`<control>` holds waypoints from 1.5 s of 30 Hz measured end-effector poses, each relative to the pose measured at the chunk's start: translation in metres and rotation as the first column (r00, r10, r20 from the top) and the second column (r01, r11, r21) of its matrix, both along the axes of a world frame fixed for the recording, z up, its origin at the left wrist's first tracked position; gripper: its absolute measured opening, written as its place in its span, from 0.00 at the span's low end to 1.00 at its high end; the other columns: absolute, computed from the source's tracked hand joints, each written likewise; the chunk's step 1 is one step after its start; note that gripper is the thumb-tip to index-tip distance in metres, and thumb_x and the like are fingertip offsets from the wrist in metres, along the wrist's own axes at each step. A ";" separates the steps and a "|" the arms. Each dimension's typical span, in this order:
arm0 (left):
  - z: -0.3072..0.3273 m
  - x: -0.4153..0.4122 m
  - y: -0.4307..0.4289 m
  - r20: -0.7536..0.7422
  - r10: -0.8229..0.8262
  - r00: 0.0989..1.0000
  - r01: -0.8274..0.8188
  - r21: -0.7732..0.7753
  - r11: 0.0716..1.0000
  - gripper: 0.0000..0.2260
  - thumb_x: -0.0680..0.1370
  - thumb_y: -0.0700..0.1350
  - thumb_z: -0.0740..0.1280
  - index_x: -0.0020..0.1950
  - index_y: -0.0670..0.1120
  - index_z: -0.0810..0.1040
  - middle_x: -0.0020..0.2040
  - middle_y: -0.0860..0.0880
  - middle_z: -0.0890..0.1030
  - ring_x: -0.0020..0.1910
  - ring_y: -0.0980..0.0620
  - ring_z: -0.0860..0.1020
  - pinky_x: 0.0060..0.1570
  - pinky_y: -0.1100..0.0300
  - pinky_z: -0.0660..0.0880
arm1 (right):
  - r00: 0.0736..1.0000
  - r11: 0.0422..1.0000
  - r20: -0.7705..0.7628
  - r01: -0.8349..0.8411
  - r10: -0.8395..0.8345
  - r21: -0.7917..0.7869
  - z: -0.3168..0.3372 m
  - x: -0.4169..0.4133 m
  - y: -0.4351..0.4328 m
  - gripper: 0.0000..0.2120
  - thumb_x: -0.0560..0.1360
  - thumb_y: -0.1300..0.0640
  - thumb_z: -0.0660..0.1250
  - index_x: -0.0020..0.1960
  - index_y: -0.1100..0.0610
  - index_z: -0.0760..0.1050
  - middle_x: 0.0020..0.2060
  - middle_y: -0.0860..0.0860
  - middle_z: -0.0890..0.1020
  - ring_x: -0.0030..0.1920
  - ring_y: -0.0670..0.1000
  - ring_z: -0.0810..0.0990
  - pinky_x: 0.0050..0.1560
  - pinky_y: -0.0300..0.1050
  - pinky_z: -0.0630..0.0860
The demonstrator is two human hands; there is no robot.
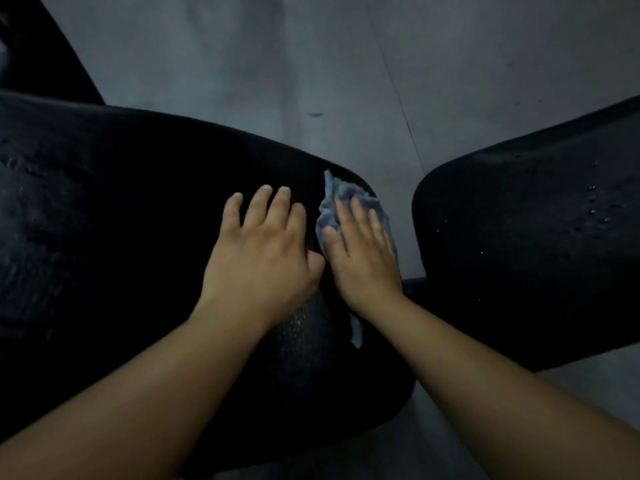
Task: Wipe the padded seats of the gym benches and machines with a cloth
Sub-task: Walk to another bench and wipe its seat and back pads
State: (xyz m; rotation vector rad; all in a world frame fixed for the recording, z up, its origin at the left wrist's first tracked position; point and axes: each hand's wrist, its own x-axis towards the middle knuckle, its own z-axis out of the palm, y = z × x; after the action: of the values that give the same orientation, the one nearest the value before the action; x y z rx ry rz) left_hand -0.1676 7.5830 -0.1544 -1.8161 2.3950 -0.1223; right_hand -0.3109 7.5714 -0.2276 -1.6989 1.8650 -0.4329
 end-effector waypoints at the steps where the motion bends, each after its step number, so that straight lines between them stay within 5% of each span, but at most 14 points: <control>1: 0.001 -0.001 -0.001 0.001 0.001 1.000 -0.001 0.005 1.000 0.32 0.75 0.59 0.48 0.75 0.46 0.66 0.79 0.44 0.62 0.79 0.45 0.57 0.75 0.42 0.52 | 1.000 0.999 0.011 0.027 -0.027 0.025 0.000 0.001 0.015 0.29 0.83 0.39 0.43 0.81 0.44 0.40 0.81 0.46 0.42 0.80 0.50 0.38 0.79 0.52 0.39; 8: -0.004 -0.005 0.000 0.029 0.018 0.999 -0.017 -0.035 0.999 0.29 0.78 0.59 0.49 0.78 0.50 0.62 0.80 0.48 0.58 0.80 0.48 0.53 0.77 0.44 0.50 | 0.958 0.947 0.020 -0.278 0.285 -0.159 0.000 -0.006 0.071 0.30 0.82 0.38 0.47 0.81 0.43 0.44 0.80 0.42 0.41 0.79 0.48 0.36 0.79 0.53 0.38; 14: 0.004 -0.020 0.029 -0.019 0.083 0.996 -0.083 0.011 0.997 0.24 0.81 0.52 0.58 0.77 0.49 0.65 0.80 0.48 0.60 0.79 0.47 0.56 0.77 0.51 0.52 | 0.996 0.990 0.041 -0.072 0.078 -0.121 -0.009 -0.023 0.112 0.32 0.81 0.35 0.44 0.82 0.46 0.49 0.81 0.46 0.49 0.81 0.52 0.44 0.79 0.52 0.44; 18: -0.001 -0.038 0.065 -0.049 0.112 0.993 -0.111 0.012 0.994 0.24 0.82 0.52 0.57 0.78 0.49 0.63 0.80 0.48 0.58 0.80 0.48 0.53 0.77 0.51 0.49 | 0.934 0.963 0.331 -0.045 0.136 -0.267 -0.013 -0.028 0.151 0.31 0.78 0.40 0.43 0.69 0.52 0.74 0.70 0.46 0.74 0.73 0.49 0.67 0.74 0.49 0.63; 20: -0.005 -0.050 0.078 -0.063 0.117 0.991 -0.116 0.032 0.993 0.24 0.82 0.52 0.57 0.78 0.50 0.63 0.81 0.49 0.58 0.80 0.48 0.53 0.77 0.50 0.48 | 0.811 0.971 0.585 0.139 0.000 -0.194 -0.003 -0.035 0.155 0.19 0.83 0.46 0.50 0.56 0.50 0.78 0.55 0.46 0.81 0.58 0.47 0.78 0.59 0.43 0.75; 22: -0.008 -0.060 0.081 -0.130 0.110 0.985 -0.104 0.051 0.993 0.23 0.82 0.50 0.56 0.78 0.50 0.63 0.80 0.50 0.58 0.80 0.49 0.53 0.77 0.51 0.50 | 0.551 0.947 0.790 0.303 -0.268 0.109 0.013 -0.048 0.144 0.13 0.85 0.52 0.54 0.53 0.49 0.77 0.49 0.48 0.83 0.51 0.49 0.81 0.47 0.39 0.75; 26: -0.002 -0.089 0.065 -0.313 0.062 0.948 -0.051 0.045 0.998 0.22 0.80 0.47 0.55 0.73 0.45 0.70 0.75 0.46 0.69 0.75 0.47 0.65 0.73 0.53 0.60 | -0.127 0.835 0.831 0.031 -0.542 0.549 0.047 -0.085 0.112 0.24 0.84 0.49 0.55 0.69 0.66 0.73 0.67 0.66 0.75 0.70 0.63 0.72 0.73 0.55 0.66; 29: 0.009 -0.114 0.049 -0.534 0.072 0.842 -0.062 0.037 0.997 0.18 0.80 0.43 0.57 0.67 0.41 0.75 0.67 0.43 0.76 0.66 0.43 0.73 0.66 0.51 0.68 | -0.234 0.837 0.813 -0.005 -0.533 0.547 0.073 -0.114 0.094 0.25 0.83 0.47 0.57 0.44 0.62 0.85 0.45 0.59 0.85 0.49 0.57 0.83 0.71 0.54 0.68; 33: -0.001 -0.132 0.029 -0.694 0.150 0.705 -0.119 0.093 0.989 0.18 0.82 0.45 0.57 0.71 0.45 0.72 0.69 0.45 0.75 0.67 0.46 0.73 0.67 0.53 0.68 | -0.110 0.880 0.877 0.030 -0.468 0.473 0.088 -0.142 0.082 0.25 0.82 0.46 0.57 0.50 0.67 0.82 0.45 0.63 0.83 0.44 0.60 0.84 0.52 0.56 0.81; 37: -0.018 -0.143 0.020 -0.696 0.187 0.694 -0.129 0.135 0.982 0.19 0.82 0.44 0.57 0.72 0.42 0.70 0.69 0.42 0.74 0.67 0.43 0.72 0.67 0.51 0.68 | 0.123 0.903 0.906 0.212 -0.404 0.374 0.108 -0.151 0.071 0.25 0.83 0.46 0.58 0.64 0.67 0.77 0.57 0.66 0.82 0.55 0.60 0.84 0.57 0.53 0.80; 39: -0.018 -0.147 0.014 -0.705 0.208 0.678 -0.160 0.135 0.978 0.17 0.80 0.41 0.57 0.68 0.40 0.72 0.67 0.41 0.74 0.66 0.42 0.72 0.66 0.50 0.69 | 0.462 0.926 0.857 0.375 -0.228 0.044 0.130 -0.154 0.055 0.18 0.83 0.51 0.59 0.60 0.65 0.76 0.48 0.58 0.83 0.44 0.49 0.85 0.42 0.38 0.81; 41: -0.016 -0.145 0.008 -0.716 0.225 0.661 -0.174 0.146 0.974 0.15 0.77 0.39 0.58 0.63 0.40 0.73 0.65 0.41 0.75 0.63 0.42 0.72 0.63 0.50 0.71 | 0.935 0.883 0.350 0.216 -0.064 -0.416 0.145 -0.149 0.033 0.09 0.83 0.53 0.59 0.57 0.57 0.72 0.42 0.48 0.78 0.39 0.41 0.79 0.37 0.36 0.74; 42: -0.017 -0.144 0.006 -0.705 0.231 0.670 -0.172 0.156 0.973 0.12 0.76 0.38 0.59 0.59 0.40 0.73 0.62 0.41 0.75 0.61 0.42 0.73 0.61 0.50 0.71 | 0.999 0.874 -0.043 -0.016 -0.006 -0.485 0.140 -0.146 0.019 0.10 0.82 0.50 0.58 0.58 0.55 0.71 0.45 0.47 0.77 0.43 0.44 0.78 0.41 0.41 0.73; 45: -0.027 -0.141 0.006 -0.534 0.206 0.820 -0.136 0.168 0.976 0.12 0.75 0.41 0.62 0.59 0.43 0.70 0.63 0.42 0.73 0.64 0.43 0.69 0.66 0.52 0.66 | 0.569 0.925 -0.776 -0.377 0.273 0.050 0.088 -0.134 -0.007 0.24 0.82 0.40 0.52 0.71 0.53 0.69 0.71 0.56 0.70 0.69 0.58 0.68 0.66 0.55 0.65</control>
State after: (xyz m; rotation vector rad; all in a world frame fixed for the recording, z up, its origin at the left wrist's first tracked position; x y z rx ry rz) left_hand -0.3081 7.5890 -0.1813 -2.2279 2.4716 0.6440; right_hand -0.4444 7.5642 -0.1395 -2.5258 1.9910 0.4499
